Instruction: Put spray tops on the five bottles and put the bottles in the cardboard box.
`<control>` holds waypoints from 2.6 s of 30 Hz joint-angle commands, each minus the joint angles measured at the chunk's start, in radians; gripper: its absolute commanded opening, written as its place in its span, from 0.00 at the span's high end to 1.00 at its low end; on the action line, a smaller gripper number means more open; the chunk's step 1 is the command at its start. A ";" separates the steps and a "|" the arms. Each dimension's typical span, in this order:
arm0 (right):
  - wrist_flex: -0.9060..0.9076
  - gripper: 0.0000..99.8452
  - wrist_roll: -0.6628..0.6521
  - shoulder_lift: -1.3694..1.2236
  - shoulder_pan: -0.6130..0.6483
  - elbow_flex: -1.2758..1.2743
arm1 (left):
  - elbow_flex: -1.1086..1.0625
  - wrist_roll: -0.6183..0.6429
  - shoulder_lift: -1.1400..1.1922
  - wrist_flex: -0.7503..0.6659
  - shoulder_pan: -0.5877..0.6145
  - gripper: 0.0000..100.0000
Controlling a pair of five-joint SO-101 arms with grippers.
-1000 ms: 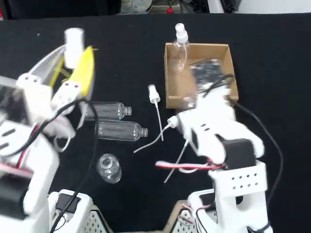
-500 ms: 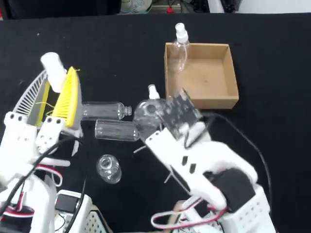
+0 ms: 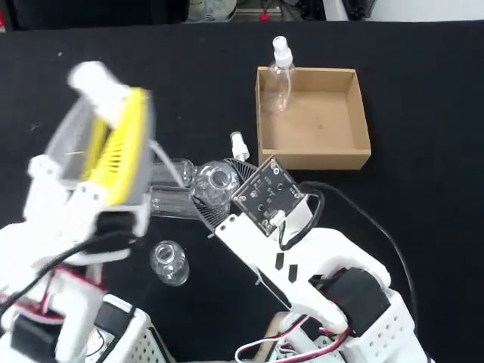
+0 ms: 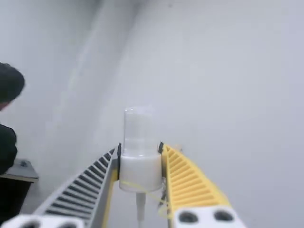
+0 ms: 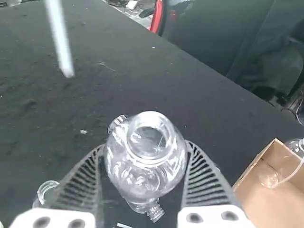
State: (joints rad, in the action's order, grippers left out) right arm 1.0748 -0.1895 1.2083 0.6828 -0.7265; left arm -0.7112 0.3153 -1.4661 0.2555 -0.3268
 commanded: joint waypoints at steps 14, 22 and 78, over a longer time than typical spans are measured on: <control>-0.011 0.95 0.009 0.027 0.014 -0.004 | 0.143 -0.095 0.195 -0.038 -0.119 0.91; -0.020 0.95 0.009 0.030 0.014 -0.021 | 0.222 -0.032 0.256 -0.032 -0.119 0.91; -0.011 0.95 0.011 0.030 0.009 -0.016 | -0.231 -0.083 -0.063 0.158 -0.213 0.87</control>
State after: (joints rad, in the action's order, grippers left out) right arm 1.0748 -0.1895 1.2083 0.6843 -0.7557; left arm -0.9275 0.2325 -1.5106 0.4028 -0.5462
